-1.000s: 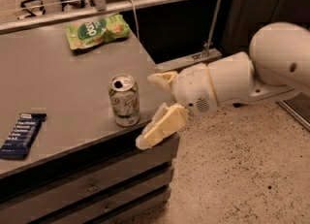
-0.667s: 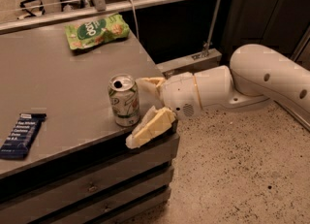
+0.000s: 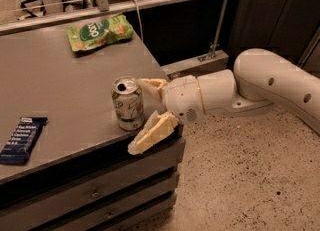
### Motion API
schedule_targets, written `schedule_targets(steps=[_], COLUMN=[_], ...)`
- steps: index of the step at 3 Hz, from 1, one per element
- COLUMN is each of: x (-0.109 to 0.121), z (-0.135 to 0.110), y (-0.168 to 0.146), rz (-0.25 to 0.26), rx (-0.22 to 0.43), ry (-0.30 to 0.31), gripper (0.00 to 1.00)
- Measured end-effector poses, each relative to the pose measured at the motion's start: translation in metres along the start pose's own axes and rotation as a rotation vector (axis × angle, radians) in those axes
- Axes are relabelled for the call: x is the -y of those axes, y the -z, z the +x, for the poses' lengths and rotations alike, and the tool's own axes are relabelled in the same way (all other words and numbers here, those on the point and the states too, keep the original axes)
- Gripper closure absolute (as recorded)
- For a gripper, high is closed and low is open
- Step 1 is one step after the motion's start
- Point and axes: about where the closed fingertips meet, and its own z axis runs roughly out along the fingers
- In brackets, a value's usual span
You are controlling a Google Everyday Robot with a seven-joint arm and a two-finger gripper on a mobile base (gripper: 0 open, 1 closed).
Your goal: Pick 7up can
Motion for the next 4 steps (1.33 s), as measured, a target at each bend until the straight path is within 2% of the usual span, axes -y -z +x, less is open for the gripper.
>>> schedule_targets(steps=[1, 2, 4], x=[0.012, 0.025, 0.035], z=[-0.008, -0.010, -0.004], y=[-0.017, -0.031, -0.039], rz=[-0.038, -0.059, -0.054], rx=[0.068, 0.106, 0.140], ry=[0.110, 0.162, 0.164], gripper=[0.00, 0.15, 0.61])
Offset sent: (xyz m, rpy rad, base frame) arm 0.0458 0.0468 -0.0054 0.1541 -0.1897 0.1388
